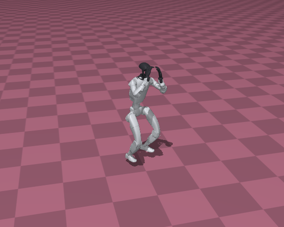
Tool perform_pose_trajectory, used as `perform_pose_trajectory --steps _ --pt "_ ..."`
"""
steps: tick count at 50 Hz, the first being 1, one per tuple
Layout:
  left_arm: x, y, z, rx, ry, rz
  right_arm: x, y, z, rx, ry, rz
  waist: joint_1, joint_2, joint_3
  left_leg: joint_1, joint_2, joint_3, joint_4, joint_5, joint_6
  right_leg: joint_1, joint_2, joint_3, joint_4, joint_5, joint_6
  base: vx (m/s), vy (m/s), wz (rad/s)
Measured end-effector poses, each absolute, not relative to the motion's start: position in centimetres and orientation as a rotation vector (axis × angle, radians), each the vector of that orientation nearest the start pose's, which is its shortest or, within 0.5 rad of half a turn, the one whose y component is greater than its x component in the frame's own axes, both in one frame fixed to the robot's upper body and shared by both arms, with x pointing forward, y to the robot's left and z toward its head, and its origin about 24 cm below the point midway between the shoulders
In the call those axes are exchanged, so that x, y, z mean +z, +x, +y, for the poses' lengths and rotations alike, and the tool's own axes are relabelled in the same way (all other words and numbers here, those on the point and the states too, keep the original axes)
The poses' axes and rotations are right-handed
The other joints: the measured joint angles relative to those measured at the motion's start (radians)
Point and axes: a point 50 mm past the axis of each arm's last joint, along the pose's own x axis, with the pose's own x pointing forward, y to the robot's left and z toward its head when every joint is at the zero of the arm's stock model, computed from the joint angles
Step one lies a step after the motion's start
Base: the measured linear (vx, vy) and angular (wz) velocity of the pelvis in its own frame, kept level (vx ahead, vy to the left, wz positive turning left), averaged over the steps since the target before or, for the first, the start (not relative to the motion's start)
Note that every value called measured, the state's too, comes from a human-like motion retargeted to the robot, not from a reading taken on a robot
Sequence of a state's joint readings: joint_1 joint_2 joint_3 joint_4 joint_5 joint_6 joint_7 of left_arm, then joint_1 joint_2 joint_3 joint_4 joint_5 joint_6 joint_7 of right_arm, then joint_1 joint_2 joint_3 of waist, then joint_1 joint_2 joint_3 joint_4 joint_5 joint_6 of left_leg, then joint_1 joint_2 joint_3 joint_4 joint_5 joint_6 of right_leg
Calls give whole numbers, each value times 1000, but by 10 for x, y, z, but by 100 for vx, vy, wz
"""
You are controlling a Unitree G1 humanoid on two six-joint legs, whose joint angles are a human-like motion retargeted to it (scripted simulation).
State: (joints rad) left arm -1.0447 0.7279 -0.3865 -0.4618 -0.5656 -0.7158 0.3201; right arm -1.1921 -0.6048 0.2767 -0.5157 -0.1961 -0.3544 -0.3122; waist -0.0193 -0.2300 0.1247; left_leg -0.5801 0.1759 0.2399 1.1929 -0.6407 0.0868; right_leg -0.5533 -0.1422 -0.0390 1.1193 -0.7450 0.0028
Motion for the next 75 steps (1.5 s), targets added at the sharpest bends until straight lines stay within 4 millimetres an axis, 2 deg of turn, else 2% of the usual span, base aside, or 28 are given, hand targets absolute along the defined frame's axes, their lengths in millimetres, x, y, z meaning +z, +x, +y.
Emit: perform_pose_trajectory --steps 4,7,9,12,13,15,17,18,22,25,28,33,37,40,43,45,47,49,51,53,55,56,60,62,64,68,72,75 --pt "382 167 127 -612 -213 -1805 401 146 -86 49 -591 -2111 19 36 40 -28 -45 57 -8 -34 8 -40 0 -63 -11 13 -5 -8 -6 110" --pt "358 179 169 -392 -197 -1713 384 154 -108 -95 -652 -2029 26 51 71 -11 -109 83 -77 -56 14 -61 -9 -72 -7 12 8 -3 5 60" --pt "323 191 210 -175 -187 -1547 363 162 -130 -196 -693 -1915 28 55 86 0 -152 89 -136 -72 25 -77 -21 -64 0 6 22 -2 9 45" --pt "248 196 275 188 -169 -1205 332 170 -167 -346 -739 -1718 31 70 103 -6 -207 75 -207 -82 43 -107 -36 -45 -1 3 33 -1 9 38" --pt "223 194 291 281 -163 -1093 324 173 -177 -387 -744 -1655 32 77 106 -13 -220 66 -221 -77 45 -117 -39 -39 -3 6 33 -3 9 37" --pt "190 189 309 380 -136 -934 314 179 -192 -439 -758 -1560 37 94 116 -30 -240 46 -230 -69 46 -131 -42 -31 -1 11 30 -6 7 42" --pt "194 193 306 347 -94 -924 310 187 -194 -425 -768 -1511 39 106 126 -48 -250 27 -196 -72 46 -142 -49 -25 35 13 30 -11 4 54" --pt "206 199 298 296 -70 -962 311 193 -192 -396 -770 -1494 39 111 127 -52 -255 17 -186 -75 47 -142 -51 -28 50 15 31 -11 2 63" --pt "284 213 240 -23 -34 -1275 322 215 -162 -175 -727 -1493 16 122 140 -69 -277 -24 -112 -87 48 -161 -58 -5 173 66 59 -14 -2 87" --pt "337 203 190 -257 -24 -1528 342 221 -134 -8 -670 -1544 -21 122 165 -84 -313 -64 -63 -76 43 -201 -41 60 294 161 114 -15 -8 104" --pt "363 188 159 -415 -40 -1677 357 215 -115 89 -612 -1610 -32 126 174 -122 -332 -105 -19 -59 40 -249 -31 75 357 192 119 -14 -13 81" --pt "366 183 140 -554 -231 -1705 365 201 -100 164 -499 -1688 -11 140 172 -225 -355 -184 55 -27 18 -276 6 80 314 166 102 -14 -16 85" --pt "348 195 126 -646 -371 -1573 364 191 -83 244 -481 -1736 33 159 190 -328 -351 -224 176 -16 -14 -284 10 32 320 36 34 -18 -12 76" --pt "327 206 115 -732 -416 -1434 361 188 -68 346 -517 -1740 36 181 224 -390 -307 -231 262 -2 -30 -308 6 -2 354 17 8 -22 -4 54" --pt "310 213 124 -767 -443 -1326 343 204 -73 428 -578 -1609 10 202 236 -391 -252 -230 358 0 -29 -338 7 1 350 70 11 -23 6 -2" --pt "304 211 142 -744 -453 -1300 315 224 -95 428 -610 -1417 -9 219 232 -354 -221 -233 429 5 -31 -357 24 21 326 124 28 -25 13 -48" --pt "302 203 160 -712 -453 -1316 266 246 -132 384 -655 -1120 -30 240 219 -283 -216 -244 464 1 -45 -376 56 50 301 188 52 -29 19 -64" --pt "305 191 171 -698 -454 -1363 208 255 -171 341 -679 -798 -56 267 207 -211 -245 -263 449 -8 -70 -404 97 87 288 258 81 -35 22 -64" --pt "312 177 177 -692 -459 -1444 158 250 -201 295 -662 -538 -88 297 204 -170 -287 -283 402 -24 -91 -445 144 134 290 342 122 -43 23 -53" --pt "323 163 178 -691 -464 -1553 126 240 -218 245 -610 -389 -121 322 213 -172 -309 -288 350 -57 -82 -505 187 178 298 451 174 -51 21 -49" --pt "338 150 174 -684 -448 -1679 115 237 -223 188 -555 -351 -148 337 230 -213 -302 -269 317 -111 -44 -586 205 194 318 570 208 -58 17 -60" --pt "346 144 171 -680 -434 -1730 116 238 -221 164 -530 -372 -155 338 243 -246 -286 -249 314 -112 -28 -622 199 185 338 585 205 -61 14 -62" --pt "362 136 153 -637 -405 -1815 138 250 -201 102 -437 -536 -137 309 293 -370 -240 -186 300 -47 -12 -688 132 117 466 527 138 -61 6 -38" --pt "353 144 151 -571 -406 -1751 150 253 -186 97 -383 -625 -105 269 301 -405 -251 -174 242 24 -33 -633 98 97 531 494 115 -54 -4 16" --pt "332 155 157 -474 -402 -1638 158 254 -171 107 -338 -688 -65 217 295 -428 -276 -172 156 114 -64 -542 74 89 560 477 115 -48 -9 44" --pt "265 170 182 -230 -341 -1282 164 255 -151 141 -311 -763 24 113 261 -466 -334 -185 -35 337 -145 -362 49 106 447 435 149 -40 -13 60" --pt "187 167 203 -73 -317 -835 177 266 -158 77 -353 -833 106 78 232 -515 -362 -191 -183 483 -239 -317 40 126 273 279 109 -43 -12 60" --pt "146 153 210 -13 -365 -607 191 278 -179 -77 -415 -873 122 114 230 -557 -326 -151 -182 477 -240 -379 32 122 246 193 74 -56 -10 86"
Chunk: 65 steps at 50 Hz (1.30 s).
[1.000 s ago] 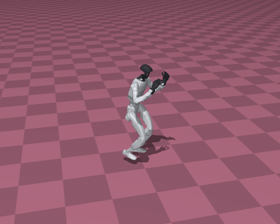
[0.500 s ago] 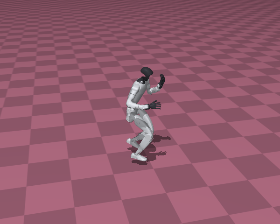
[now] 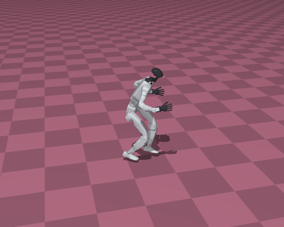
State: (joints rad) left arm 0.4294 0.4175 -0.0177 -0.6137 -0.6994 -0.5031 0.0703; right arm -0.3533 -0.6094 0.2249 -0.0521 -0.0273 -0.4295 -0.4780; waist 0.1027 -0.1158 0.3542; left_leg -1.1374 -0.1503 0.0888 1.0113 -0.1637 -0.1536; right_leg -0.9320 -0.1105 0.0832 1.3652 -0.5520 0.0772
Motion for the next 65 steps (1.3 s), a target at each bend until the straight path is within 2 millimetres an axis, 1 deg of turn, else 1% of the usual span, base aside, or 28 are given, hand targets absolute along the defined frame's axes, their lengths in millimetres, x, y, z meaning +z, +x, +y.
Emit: perform_pose_trajectory --steps 2,4,6,8,10,13,15,17,18,20,23,25,27,28,31,33,35,37,40,42,45,47,50,54,57,59,62,65 --pt "136 147 209 0 -389 -546 189 283 -198 -185 -450 -840 -25 44 7 -20 44 52 108 -91 40 -63 -7 -6 37 -25 0 -65 -7 116" --pt "142 148 208 -20 -382 -574 177 283 -216 -269 -475 -763 -65 97 10 -11 110 112 263 -204 91 -124 -14 -16 78 -24 3 -69 -5 120" --pt "163 156 206 -54 -357 -698 155 277 -232 -305 -476 -644 -100 161 17 45 199 159 425 -296 131 -159 -7 -41 90 26 1 -70 -5 84" --pt "193 165 205 -75 -334 -877 124 263 -242 -281 -446 -491 -137 222 24 156 277 182 542 -336 143 -158 11 -71 60 132 5 -71 -6 64" --pt "224 168 203 -90 -344 -1059 87 240 -246 -234 -392 -317 -192 265 11 299 301 180 580 -298 113 -143 42 -71 1 314 45 -70 -8 86" --pt "256 167 200 -97 -394 -1249 41 203 -245 -192 -333 -94 -285 301 -22 504 273 133 483 -146 17 -106 153 -31 -104 645 172 -68 -14 89" --pt "270 168 199 -81 -412 -1323 22 183 -244 -189 -305 11 -339 306 -30 622 259 92 371 -63 -42 -70 215 -61 -154 777 185 -66 -24 86" --pt "279 169 200 -37 -406 -1374 9 169 -245 -197 -293 85 -393 279 -39 712 228 89 252 -35 -52 -49 211 -69 -140 821 185 -66 -16 118" --pt "283 169 201 -5 -393 -1396 5 164 -245 -200 -288 111 -419 256 -43 745 206 95 201 -46 -41 -46 194 -62 -106 816 185 -67 -7 138" --pt "288 169 204 70 -359 -1432 1 158 -242 -196 -282 141 -455 206 -50 780 166 111 133 -131 8 -57 152 -36 14 763 185 -69 0 137" --pt "283 172 209 203 -271 -1410 2 158 -236 -187 -280 130 -445 129 -51 751 134 128 129 -397 120 -85 92 -17 257 607 128 -68 -1 103" --pt "269 179 213 308 -183 -1322 10 166 -235 -190 -305 76 -414 81 -42 703 113 129 139 -517 185 -83 54 -12 393 492 77 -61 -7 86" --pt "238 187 219 402 -83 -1137 24 178 -234 -203 -358 -5 -376 46 -42 649 90 119 136 -520 221 -48 27 -5 457 425 43 -52 -8 93" --pt "216 191 223 430 -38 -1012 32 184 -234 -213 -382 -48 -361 32 -48 621 77 108 124 -495 222 -15 21 -4 451 397 29 -43 -11 101" --pt "144 188 233 436 86 -614 60 198 -236 -246 -419 -184 -332 3 -82 561 26 62 57 -388 180 127 29 -12 302 321 13 -32 -13 115" --pt "102 177 238 397 149 -387 77 204 -240 -269 -428 -257 -319 -5 -106 545 1 40 16 -316 142 233 50 -18 147 261 13 -22 -11 117" --pt "73 162 241 353 194 -219 90 209 -244 -291 -434 -314 -304 2 -124 540 4 32 5 -260 105 326 83 -24 -7 185 12 -19 -8 99" --pt "58 150 245 329 210 -122 99 212 -248 -309 -433 -347 -292 22 -127 531 38 35 46 -267 94 390 115 -38 -113 101 -12 -18 -5 74" --pt "62 143 253 343 240 -123 109 213 -256 -343 -440 -377 -282 51 -117 511 106 42 187 -331 95 435 147 -63 -156 -25 -56 -21 -5 68" --pt "80 146 259 394 260 -225 108 213 -262 -372 -433 -369 -281 75 -103 503 160 40 295 -355 86 451 170 -83 -150 -66 -76 -21 -3 67" --pt "118 154 266 498 224 -438 101 213 -266 -403 -394 -342 -278 108 -89 523 254 33 416 -354 81 473 196 -119 -159 -66 -92 -19 -1 47" --pt "140 156 266 545 168 -574 97 212 -266 -409 -358 -332 -274 118 -94 555 281 19 429 -343 71 481 202 -133 -172 -42 -83 -16 3 31" --pt "159 156 263 578 73 -702 101 213 -263 -412 -288 -360 -265 118 -107 620 289 1 368 -348 60 488 196 -147 -195 -2 -58 -14 6 21" --pt "153 159 257 569 -18 -675 121 218 -258 -413 -197 -471 -253 91 -125 702 247 -3 202 -422 77 460 149 -153 -202 11 -25 -12 11 12" --pt "134 166 248 538 -44 -582 138 224 -253 -427 -162 -560 -254 56 -125 717 192 8 110 -510 110 394 90 -149 -149 2 -5 -15 14 23" --pt "122 173 240 507 -45 -521 142 228 -249 -432 -156 -588 -260 30 -118 702 159 19 80 -543 136 334 44 -150 -89 32 9 -18 16 42" --pt "113 186 226 453 -34 -482 135 235 -242 -415 -156 -559 -276 -1 -111 665 113 26 40 -539 162 231 -26 -154 -2 140 29 -18 16 56" --pt "120 198 214 403 -12 -522 115 239 -233 -346 -173 -470 -308 -16 -111 624 70 8 -7 -501 164 142 -54 -143 46 216 47 -15 15 72"
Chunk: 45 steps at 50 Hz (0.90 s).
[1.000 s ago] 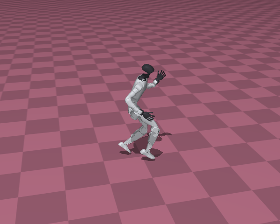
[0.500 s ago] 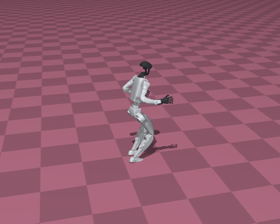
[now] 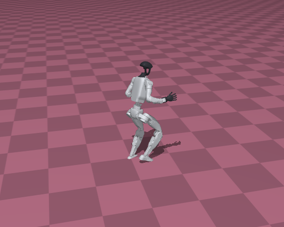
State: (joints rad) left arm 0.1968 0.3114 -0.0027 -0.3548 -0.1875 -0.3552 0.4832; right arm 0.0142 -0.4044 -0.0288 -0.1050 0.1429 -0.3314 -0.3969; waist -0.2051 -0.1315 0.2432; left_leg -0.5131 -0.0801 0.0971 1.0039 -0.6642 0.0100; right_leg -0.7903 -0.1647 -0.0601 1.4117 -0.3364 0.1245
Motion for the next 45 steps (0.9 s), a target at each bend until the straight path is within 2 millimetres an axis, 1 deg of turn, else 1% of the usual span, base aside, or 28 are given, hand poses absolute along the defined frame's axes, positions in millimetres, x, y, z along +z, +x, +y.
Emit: perform_pose_trajectory --steps 3,5,7,9,11,13,15,17,18,20,22,23,25,27,30,32,33,34,35,36,37,38,39,40,41,42,43,45 --pt "141 203 209 373 48 -631 92 236 -225 -232 -223 -360 -44 2 -1 -39 -32 -29 -36 34 -8 -63 7 16 21 36 21 -8 11 77" --pt "153 204 207 361 97 -702 77 231 -221 -155 -259 -286 -72 9 -1 -68 -45 -47 -47 48 -16 -95 23 25 25 36 27 -3 8 64" --pt "161 202 208 358 155 -748 63 225 -222 -99 -298 -211 -92 22 -1 -100 -51 -61 -43 52 -20 -120 41 30 20 13 23 2 6 47" --pt "163 200 211 355 219 -759 48 217 -225 -69 -334 -132 -105 37 1 -132 -52 -71 -26 44 -22 -137 58 32 7 -23 11 5 3 32" --pt "156 198 215 351 288 -724 31 208 -231 -68 -354 -44 -110 53 0 -159 -48 -74 -5 27 -18 -144 72 29 -11 -68 -6 9 0 20" --pt "139 196 221 344 352 -637 11 196 -239 -93 -354 59 -107 65 -4 -176 -42 -72 15 4 -11 -138 83 24 -32 -117 -26 13 -4 12" --pt "114 194 226 330 406 -510 -13 181 -244 -129 -326 177 -97 72 -12 -173 -39 -69 24 -14 -2 -115 95 19 -55 -154 -42 16 -7 13" --pt "85 189 230 315 432 -362 -41 163 -245 -171 -268 312 -89 74 -24 -153 -45 -66 17 -24 5 -72 106 17 -87 -184 -54 20 -9 21" --pt "71 187 231 306 435 -293 -55 153 -243 -190 -231 381 -86 73 -32 -137 -51 -66 8 -27 7 -46 111 17 -104 -197 -58 23 -11 31" --pt "51 182 231 289 433 -195 -80 131 -236 -230 -144 507 -86 70 -49 -89 -63 -70 -20 -34 9 16 119 18 -144 -216 -57 25 -12 40" --pt "45 182 228 273 425 -177 -97 112 -228 -273 -59 597 -93 68 -67 -35 -70 -79 -43 -48 6 79 129 18 -182 -235 -54 27 -12 47" --pt "48 184 227 269 424 -194 -102 103 -225 -299 -21 626 -99 68 -74 -7 -72 -86 -51 -57 4 110 135 19 -200 -246 -54 29 -12 46" --pt "62 188 227 275 424 -270 -106 91 -221 -355 41 644 -110 70 -84 47 -74 -99 -59 -79 -2 173 147 18 -231 -275 -58 30 -11 41" --pt "86 191 229 305 420 -391 -100 88 -225 -421 61 605 -121 79 -87 91 -62 -110 -40 -102 -13 239 168 17 -260 -307 -69 31 -9 32" --pt "122 190 231 353 407 -583 -80 93 -240 -523 46 483 -128 93 -93 106 -12 -85 81 -104 -32 316 200 12 -270 -347 -86 31 -6 33" --pt "137 186 231 382 396 -666 -58 112 -251 -574 19 351 -116 100 -87 77 69 -34 250 -61 -29 360 222 8 -262 -384 -105 35 -4 23" --pt "141 183 231 394 392 -685 -44 125 -255 -591 4 269 -100 104 -78 50 101 -24 351 -34 -29 380 241 9 -253 -403 -118 38 -4 -3" --pt "141 181 230 400 393 -687 -26 144 -258 -596 -9 164 -78 107 -67 16 127 -16 449 -6 -27 395 258 14 -241 -422 -129 40 -3 -17" --pt "140 179 229 404 395 -681 -4 164 -259 -595 -19 48 -53 109 -55 -23 151 -11 544 21 -24 408 275 20 -227 -439 -140 45 -3 -28" --pt "135 176 227 401 403 -655 28 190 -256 -575 -23 -111 -22 109 -44 -73 165 -4 609 39 -15 416 284 30 -218 -453 -145 49 -2 -37" --pt "129 174 225 393 413 -623 64 212 -250 -547 -19 -281 9 107 -35 -122 175 5 657 54 -7 424 288 43 -211 -461 -147 54 0 -45" --pt "121 170 223 374 427 -578 106 229 -239 -500 -7 -472 42 100 -32 -170 175 18 673 65 1 432 283 59 -208 -460 -141 59 2 -45" --pt "113 165 222 349 441 -529 149 238 -225 -440 17 -663 75 90 -34 -211 170 34 657 77 7 442 269 73 -211 -446 -129 64 3 -43" --pt "104 159 221 321 456 -477 191 239 -210 -373 48 -855 108 78 -39 -249 162 52 626 89 12 454 250 85 -217 -426 -114 69 5 -27" --pt "97 152 221 292 471 -428 225 232 -194 -294 89 -1021 134 61 -49 -272 147 74 560 106 12 469 230 97 -228 -376 -84 73 7 -8" --pt "90 144 222 267 485 -380 254 221 -180 -213 131 -1175 157 44 -60 -291 129 95 486 127 9 483 209 107 -237 -316 -49 76 9 18" --pt "85 136 223 250 497 -337 276 207 -167 -129 172 -1307 172 27 -73 -300 104 115 399 154 0 496 186 113 -238 -233 -8 76 10 42" --pt "77 122 226 248 502 -273 300 178 -147 32 234 -1501 173 -8 -95 -300 37 145 223 230 -29 500 128 112 -194 -36 76 76 10 80"
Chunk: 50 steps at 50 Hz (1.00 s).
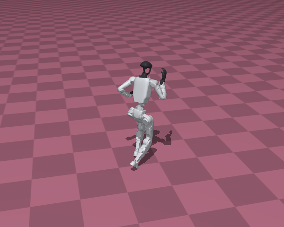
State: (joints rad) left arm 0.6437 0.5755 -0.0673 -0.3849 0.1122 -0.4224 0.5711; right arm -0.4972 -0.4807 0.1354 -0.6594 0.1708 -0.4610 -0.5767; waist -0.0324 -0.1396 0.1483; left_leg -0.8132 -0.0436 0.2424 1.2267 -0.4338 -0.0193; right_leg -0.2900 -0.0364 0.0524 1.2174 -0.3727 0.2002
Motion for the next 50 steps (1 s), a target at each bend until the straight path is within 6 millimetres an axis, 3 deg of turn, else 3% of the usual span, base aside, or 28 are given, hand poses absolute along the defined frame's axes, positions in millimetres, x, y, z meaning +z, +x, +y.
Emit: perform_pose_trajectory --steps 3,5,7,10,13,16,19,20,22,25,28,30,33,35,37,40,42,46,50 --pt "80 120 227 312 481 -303 300 154 -133 186 240 -1579 -57 -47 -15 29 -117 5 -121 55 -9 -34 -78 -12 201 188 58 76 7 100" --pt "97 130 225 357 468 -426 285 156 -131 207 202 -1494 -100 -58 -20 39 -155 0 -53 -23 35 -78 -121 -30 394 209 46 79 5 72" --pt "130 153 223 421 498 -668 254 170 -134 197 118 -1298 -148 -62 -4 74 -184 -19 -2 -134 83 -169 -162 -46 551 174 -1 81 5 67" --pt "197 178 218 518 507 -1081 178 189 -144 201 -20 -843 -227 -37 8 175 -216 -74 -12 -225 96 -343 -202 -73 643 58 -75 82 4 65" --pt "252 168 211 522 443 -1413 119 172 -166 205 -92 -498 -320 18 15 347 -204 -132 -105 -146 34 -438 -206 -137 475 7 -108 84 -1 57" --pt "269 150 203 432 423 -1559 93 150 -184 178 -114 -307 -361 55 32 452 -164 -151 -116 61 -71 -431 -165 -204 208 27 -98 80 -5 15" --pt "264 140 196 322 422 -1545 94 145 -189 156 -96 -285 -326 93 61 474 -89 -128 3 177 -124 -370 -95 -260 4 89 -68 74 -3 -39" --pt "260 139 195 291 421 -1515 100 147 -188 156 -86 -316 -304 104 70 470 -58 -112 67 187 -126 -345 -77 -275 -27 107 -65 73 -1 -45" --pt "242 145 196 258 413 -1363 125 159 -177 179 -49 -465 -250 108 76 428 -5 -79 223 147 -101 -300 -82 -294 7 44 -104 74 -1 -39" --pt "187 161 199 213 434 -969 186 176 -152 252 21 -832 -157 101 95 322 63 -63 442 46 -51 -235 -74 -285 97 -173 -180 77 -2 -38" --pt "115 160 208 156 523 -549 250 174 -131 305 101 -1222 -66 87 111 204 112 -48 428 -35 -7 -157 -40 -242 100 -292 -177 81 -2 -56" --pt "82 144 216 147 544 -357 276 162 -128 314 167 -1400 -25 70 99 167 114 -25 274 -53 -3 -92 -48 -226 87 -291 -150 81 1 -53" --pt "63 128 225 187 511 -222 285 151 -129 291 185 -1509 -31 28 61 195 42 7 6 -16 -22 -34 -136 -229 145 -47 -62 74 3 -11" --pt "63 130 228 226 497 -228 280 152 -130 263 151 -1495 -58 -2 42 239 -18 11 -82 -13 -5 -27 -209 -224 228 34 -45 65 3 12" --pt "78 147 229 269 506 -340 265 162 -134 228 90 -1389 -89 -19 40 288 -66 0 -104 -54 29 -44 -270 -212 315 69 -55 58 3 30" --pt "120 181 230 362 483 -605 222 182 -142 194 -1 -1110 -146 -22 46 374 -132 -45 -177 -28 19 -83 -322 -204 353 72 -79 50 1 65" --pt "160 194 230 409 428 -814 187 188 -150 174 -41 -902 -190 -10 42 428 -150 -78 -238 95 -30 -104 -323 -213 302 65 -94 42 -3 98" --pt "221 192 225 394 337 -1143 132 184 -171 112 -114 -596 -268 28 31 464 -160 -139 -296 348 -147 -124 -274 -225 166 93 -104 34 -5 97" --pt "249 179 220 338 294 -1305 110 173 -191 11 -180 -469 -294 67 37 473 -147 -166 -291 395 -178 -119 -211 -219 76 117 -96 27 -4 49"
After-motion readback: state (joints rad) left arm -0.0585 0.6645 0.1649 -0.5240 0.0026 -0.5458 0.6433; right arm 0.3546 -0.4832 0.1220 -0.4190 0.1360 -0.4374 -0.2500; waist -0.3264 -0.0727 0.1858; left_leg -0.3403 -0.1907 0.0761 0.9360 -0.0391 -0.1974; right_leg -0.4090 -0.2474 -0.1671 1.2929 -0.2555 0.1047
